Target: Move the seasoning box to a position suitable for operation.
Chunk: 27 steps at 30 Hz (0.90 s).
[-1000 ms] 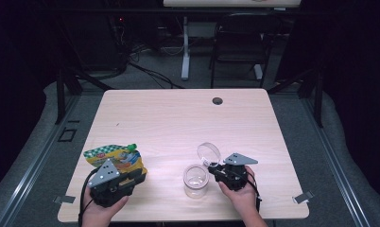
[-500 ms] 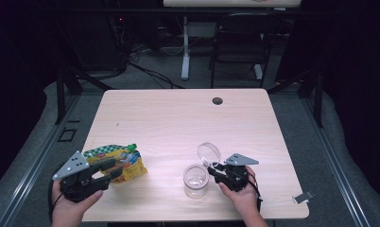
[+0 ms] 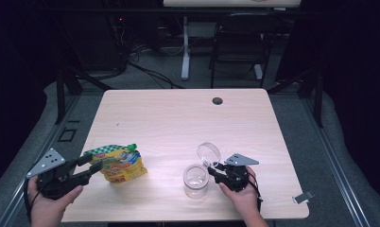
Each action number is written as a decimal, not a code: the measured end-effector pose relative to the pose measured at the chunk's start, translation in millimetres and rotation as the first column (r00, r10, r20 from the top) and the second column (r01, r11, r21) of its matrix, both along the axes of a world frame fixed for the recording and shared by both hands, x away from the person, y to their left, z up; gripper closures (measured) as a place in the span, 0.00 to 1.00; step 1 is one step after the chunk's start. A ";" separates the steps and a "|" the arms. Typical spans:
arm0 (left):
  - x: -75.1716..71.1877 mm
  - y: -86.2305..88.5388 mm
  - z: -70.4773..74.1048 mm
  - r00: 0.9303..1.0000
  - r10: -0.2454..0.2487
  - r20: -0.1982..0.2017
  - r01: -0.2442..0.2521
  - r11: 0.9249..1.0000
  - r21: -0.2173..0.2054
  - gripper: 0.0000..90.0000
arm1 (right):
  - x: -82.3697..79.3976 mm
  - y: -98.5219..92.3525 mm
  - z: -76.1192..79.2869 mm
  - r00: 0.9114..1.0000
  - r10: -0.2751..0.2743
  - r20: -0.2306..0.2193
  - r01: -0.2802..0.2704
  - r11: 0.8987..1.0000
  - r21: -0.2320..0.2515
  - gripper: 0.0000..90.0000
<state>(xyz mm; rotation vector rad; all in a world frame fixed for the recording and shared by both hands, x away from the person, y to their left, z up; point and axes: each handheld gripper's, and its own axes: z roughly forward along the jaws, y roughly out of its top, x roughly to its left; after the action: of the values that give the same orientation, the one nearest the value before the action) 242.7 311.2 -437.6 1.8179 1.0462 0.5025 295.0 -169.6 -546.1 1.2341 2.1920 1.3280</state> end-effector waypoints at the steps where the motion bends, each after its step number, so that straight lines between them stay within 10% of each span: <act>1: -0.2 2.6 0.6 1.000 0.007 -0.002 -0.007 1.000 0.002 0.55 | 0.0 -0.4 0.1 1.000 0.004 -0.001 -0.004 1.000 0.000 0.71; 13: 4.1 18.4 -4.8 0.997 0.077 0.004 -0.077 0.997 0.027 0.49 | -0.7 -2.4 0.3 1.000 0.001 -0.002 -0.001 1.000 -0.001 0.71; 27: 26.3 12.1 -38.8 0.998 -0.032 -0.048 0.032 0.999 -0.008 0.49 | -3.2 -6.9 -0.4 1.000 -0.011 -0.001 0.011 1.000 -0.002 0.71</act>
<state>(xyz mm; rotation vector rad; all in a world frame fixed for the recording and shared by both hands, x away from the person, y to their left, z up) 269.0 323.4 -476.4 1.8456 1.0482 0.4372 291.8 -176.4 -546.6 1.2443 2.1834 1.3204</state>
